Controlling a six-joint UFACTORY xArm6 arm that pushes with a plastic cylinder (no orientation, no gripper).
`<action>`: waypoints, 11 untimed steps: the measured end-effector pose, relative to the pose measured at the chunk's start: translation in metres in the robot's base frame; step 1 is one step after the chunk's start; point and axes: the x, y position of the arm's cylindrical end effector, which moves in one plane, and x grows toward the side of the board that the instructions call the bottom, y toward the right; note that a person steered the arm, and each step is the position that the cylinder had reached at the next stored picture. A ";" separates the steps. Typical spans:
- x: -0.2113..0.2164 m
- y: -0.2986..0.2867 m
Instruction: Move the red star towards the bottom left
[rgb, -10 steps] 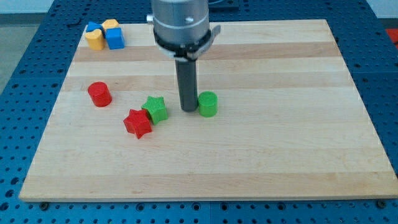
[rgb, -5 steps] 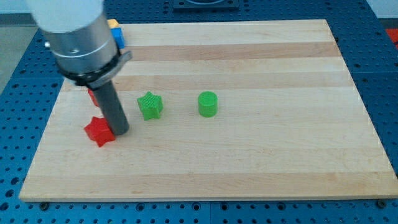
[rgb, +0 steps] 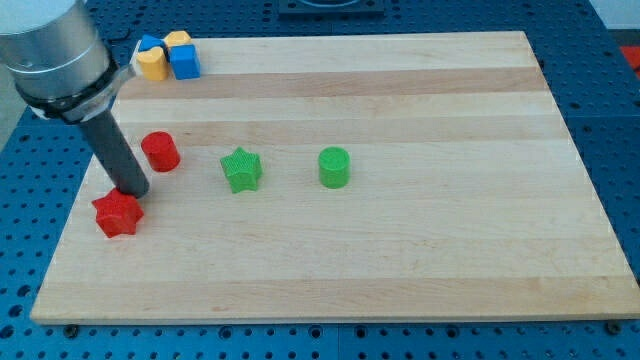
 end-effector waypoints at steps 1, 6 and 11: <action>0.016 -0.027; 0.024 -0.045; 0.035 -0.039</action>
